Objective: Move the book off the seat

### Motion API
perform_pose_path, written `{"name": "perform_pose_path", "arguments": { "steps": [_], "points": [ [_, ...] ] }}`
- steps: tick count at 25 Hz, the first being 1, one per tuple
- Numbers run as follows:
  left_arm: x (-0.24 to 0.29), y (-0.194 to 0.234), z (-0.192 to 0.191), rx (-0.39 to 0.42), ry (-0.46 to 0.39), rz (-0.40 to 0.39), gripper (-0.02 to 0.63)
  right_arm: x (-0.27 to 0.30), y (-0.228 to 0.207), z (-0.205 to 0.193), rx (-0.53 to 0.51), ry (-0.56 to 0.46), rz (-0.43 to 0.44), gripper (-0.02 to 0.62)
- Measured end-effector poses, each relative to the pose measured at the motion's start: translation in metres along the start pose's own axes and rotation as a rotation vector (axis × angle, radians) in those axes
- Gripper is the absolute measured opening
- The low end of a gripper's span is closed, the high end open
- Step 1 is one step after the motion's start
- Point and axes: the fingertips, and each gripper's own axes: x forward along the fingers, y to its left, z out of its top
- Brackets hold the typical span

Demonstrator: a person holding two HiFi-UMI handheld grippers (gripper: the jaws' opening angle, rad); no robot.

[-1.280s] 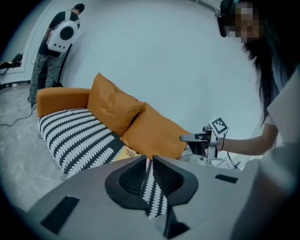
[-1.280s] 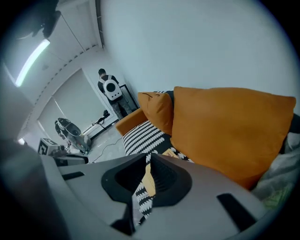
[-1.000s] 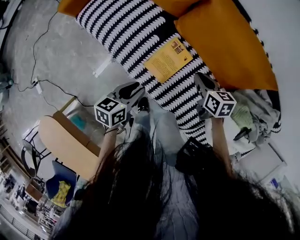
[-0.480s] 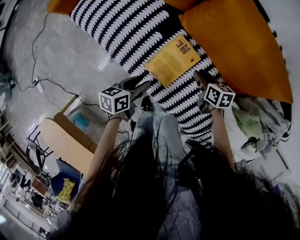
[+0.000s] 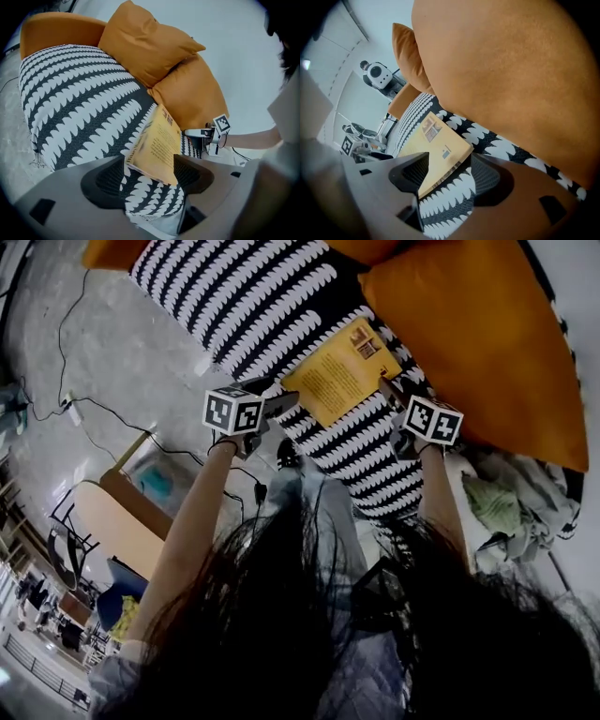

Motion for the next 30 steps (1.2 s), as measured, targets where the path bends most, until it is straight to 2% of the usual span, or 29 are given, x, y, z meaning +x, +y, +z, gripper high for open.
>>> {"name": "perform_pose_path", "arguments": {
  "steps": [5, 11, 15, 17, 19, 25, 30],
  "points": [
    [0.025, 0.012, -0.013, -0.009, 0.073, -0.009, 0.325, 0.018, -0.009, -0.007, 0.039, 0.016, 0.001, 0.272],
    [0.038, 0.010, -0.015, -0.091, 0.092, -0.049, 0.325, 0.028, -0.001, 0.003, 0.095, 0.013, 0.013, 0.272],
    [0.039, 0.015, -0.011, -0.122, 0.120, -0.029, 0.324, 0.026, 0.006, 0.008, 0.108, -0.004, 0.001, 0.270],
    [0.038, 0.013, -0.009, -0.141, 0.135, -0.025, 0.322, 0.023, 0.008, 0.007, 0.158, -0.010, 0.017, 0.268],
    [0.039, 0.007, -0.007, -0.153, 0.144, -0.042, 0.321, 0.019, 0.009, 0.007, 0.226, -0.018, 0.029, 0.220],
    [0.025, 0.002, -0.013, -0.118, 0.197, -0.078, 0.307, 0.010, 0.019, -0.004, 0.313, -0.073, -0.020, 0.194],
    [0.014, -0.030, -0.026, -0.068, 0.164, -0.125, 0.282, -0.025, 0.018, -0.015, 0.337, -0.131, -0.029, 0.187]
  ]
}}
